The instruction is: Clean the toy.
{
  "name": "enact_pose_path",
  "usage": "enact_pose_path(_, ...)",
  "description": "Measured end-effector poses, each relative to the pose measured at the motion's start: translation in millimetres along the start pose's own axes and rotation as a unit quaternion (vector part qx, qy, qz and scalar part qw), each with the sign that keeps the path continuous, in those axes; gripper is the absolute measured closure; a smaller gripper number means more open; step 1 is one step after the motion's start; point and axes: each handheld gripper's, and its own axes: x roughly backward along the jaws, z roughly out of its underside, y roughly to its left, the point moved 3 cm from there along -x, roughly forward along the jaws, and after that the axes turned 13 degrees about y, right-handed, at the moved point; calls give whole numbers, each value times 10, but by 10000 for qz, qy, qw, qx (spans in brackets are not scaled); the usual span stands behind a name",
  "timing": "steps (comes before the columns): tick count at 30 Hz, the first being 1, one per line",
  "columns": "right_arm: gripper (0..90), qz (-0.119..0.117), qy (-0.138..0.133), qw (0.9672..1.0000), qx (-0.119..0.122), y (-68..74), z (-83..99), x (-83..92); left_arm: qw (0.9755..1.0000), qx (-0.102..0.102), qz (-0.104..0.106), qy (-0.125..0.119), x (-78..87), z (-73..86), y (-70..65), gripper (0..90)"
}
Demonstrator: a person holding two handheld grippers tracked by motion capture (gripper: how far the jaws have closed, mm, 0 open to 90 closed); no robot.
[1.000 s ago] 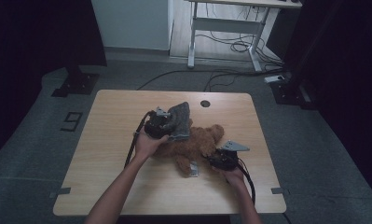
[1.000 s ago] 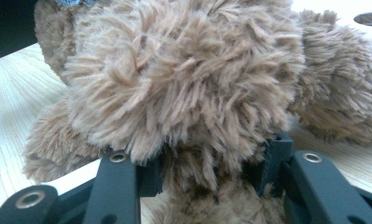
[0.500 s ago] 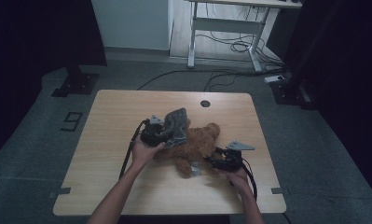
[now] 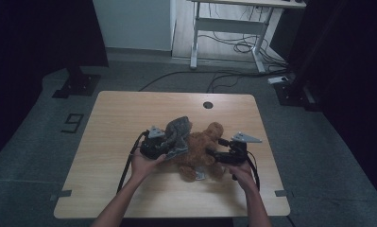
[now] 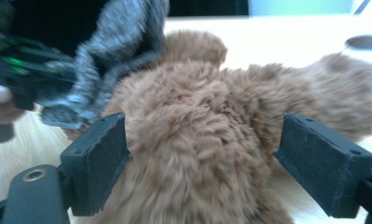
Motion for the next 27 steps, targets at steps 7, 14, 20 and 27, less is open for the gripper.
enact_pose_path(7,292,-347,368,9987,-109,-33,134,-262,9999,15,119,-69,25,66,-16,759)
enact_pose_path(14,495,-369,248,9986,303,69,318,-194,9995,40,305,-84,129,136,-84,753)
enact_pose_path(20,512,-249,134,9986,454,122,430,-171,9990,-37,404,-200,328,14,-231,749)
enact_pose_path(27,512,-182,-15,9987,477,140,471,-174,9971,-387,587,-300,230,-535,-634,748)
